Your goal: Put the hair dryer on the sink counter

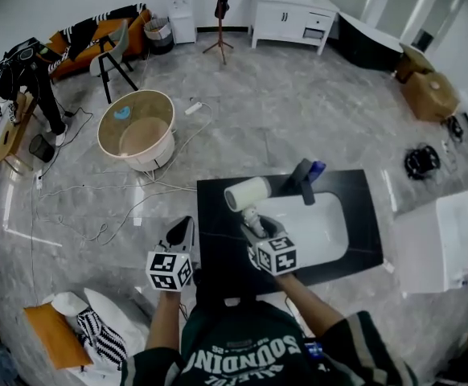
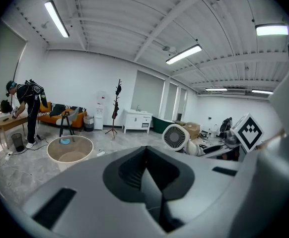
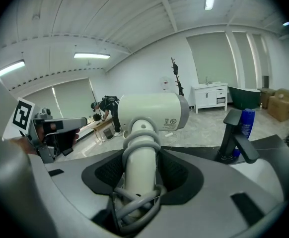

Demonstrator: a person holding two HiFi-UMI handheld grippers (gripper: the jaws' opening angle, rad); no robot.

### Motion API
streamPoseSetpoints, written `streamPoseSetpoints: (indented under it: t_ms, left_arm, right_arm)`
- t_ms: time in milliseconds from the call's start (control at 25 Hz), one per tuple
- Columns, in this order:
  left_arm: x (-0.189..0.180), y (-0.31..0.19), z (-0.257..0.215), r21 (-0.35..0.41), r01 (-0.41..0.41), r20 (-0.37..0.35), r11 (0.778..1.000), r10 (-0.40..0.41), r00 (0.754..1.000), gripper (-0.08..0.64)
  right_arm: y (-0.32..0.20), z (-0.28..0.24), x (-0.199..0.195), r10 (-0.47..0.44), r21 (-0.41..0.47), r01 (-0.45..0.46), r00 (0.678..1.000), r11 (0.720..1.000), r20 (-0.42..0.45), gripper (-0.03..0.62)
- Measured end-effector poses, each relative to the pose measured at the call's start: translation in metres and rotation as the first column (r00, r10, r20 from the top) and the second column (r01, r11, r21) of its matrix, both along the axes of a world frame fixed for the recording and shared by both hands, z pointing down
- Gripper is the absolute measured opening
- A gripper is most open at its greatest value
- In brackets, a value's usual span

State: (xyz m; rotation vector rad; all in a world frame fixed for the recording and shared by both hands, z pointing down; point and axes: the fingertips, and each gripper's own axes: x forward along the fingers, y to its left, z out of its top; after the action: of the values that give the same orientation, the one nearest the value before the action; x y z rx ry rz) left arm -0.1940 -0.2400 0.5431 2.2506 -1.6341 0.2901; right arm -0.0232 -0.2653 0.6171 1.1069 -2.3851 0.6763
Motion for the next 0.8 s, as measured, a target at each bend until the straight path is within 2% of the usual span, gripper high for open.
streamPoseSetpoints:
  t_ms: [320, 600, 800]
  left_arm:
    - [-0.016, -0.018, 0.022, -0.049, -0.056, -0.017, 0.997, 0.055, 0.998, 0.002]
    - [-0.028, -0.036, 0.047, -0.096, -0.098, -0.033, 0.99, 0.095, 0.995, 0.002]
    - [-0.042, -0.043, 0.063, -0.13, -0.115, -0.049, 0.985, 0.11, 0.993, 0.002]
  right_arm:
    - [-0.019, 0.03, -0.012, 0.118, -0.042, -0.119, 0.993, 0.992, -0.031, 0.207]
    - [-0.032, 0.05, -0.022, 0.167, -0.047, -0.171, 0.983, 0.984, -0.077, 0.207]
    - [-0.04, 0.066, -0.03, 0.197, -0.088, -0.206, 0.975, 0.975, -0.098, 0.207]
